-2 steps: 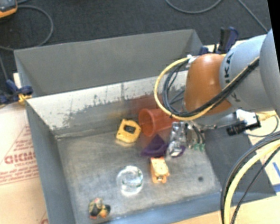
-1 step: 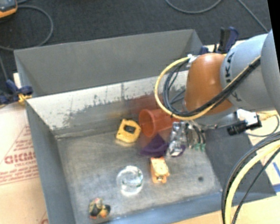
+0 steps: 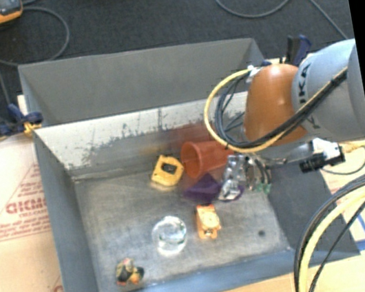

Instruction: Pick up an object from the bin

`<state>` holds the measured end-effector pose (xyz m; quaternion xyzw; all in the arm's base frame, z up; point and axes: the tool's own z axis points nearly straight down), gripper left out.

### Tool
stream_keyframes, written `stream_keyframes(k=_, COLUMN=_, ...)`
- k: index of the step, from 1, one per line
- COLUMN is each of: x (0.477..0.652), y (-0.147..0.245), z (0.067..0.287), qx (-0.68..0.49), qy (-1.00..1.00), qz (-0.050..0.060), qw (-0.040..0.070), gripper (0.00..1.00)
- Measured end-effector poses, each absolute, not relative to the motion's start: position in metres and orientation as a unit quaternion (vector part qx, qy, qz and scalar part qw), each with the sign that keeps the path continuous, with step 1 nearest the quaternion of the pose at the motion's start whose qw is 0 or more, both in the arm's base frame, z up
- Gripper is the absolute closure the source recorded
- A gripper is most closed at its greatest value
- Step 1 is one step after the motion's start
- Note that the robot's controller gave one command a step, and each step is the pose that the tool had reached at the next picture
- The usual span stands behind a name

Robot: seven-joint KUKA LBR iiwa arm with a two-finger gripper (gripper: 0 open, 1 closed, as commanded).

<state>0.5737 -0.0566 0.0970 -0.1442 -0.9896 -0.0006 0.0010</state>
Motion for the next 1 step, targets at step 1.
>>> stream_keyframes(k=1, x=0.5757, y=-0.0572, z=0.1167, qx=-0.144, qy=-0.990, qz=-0.001, qw=-0.002, gripper=1.00)
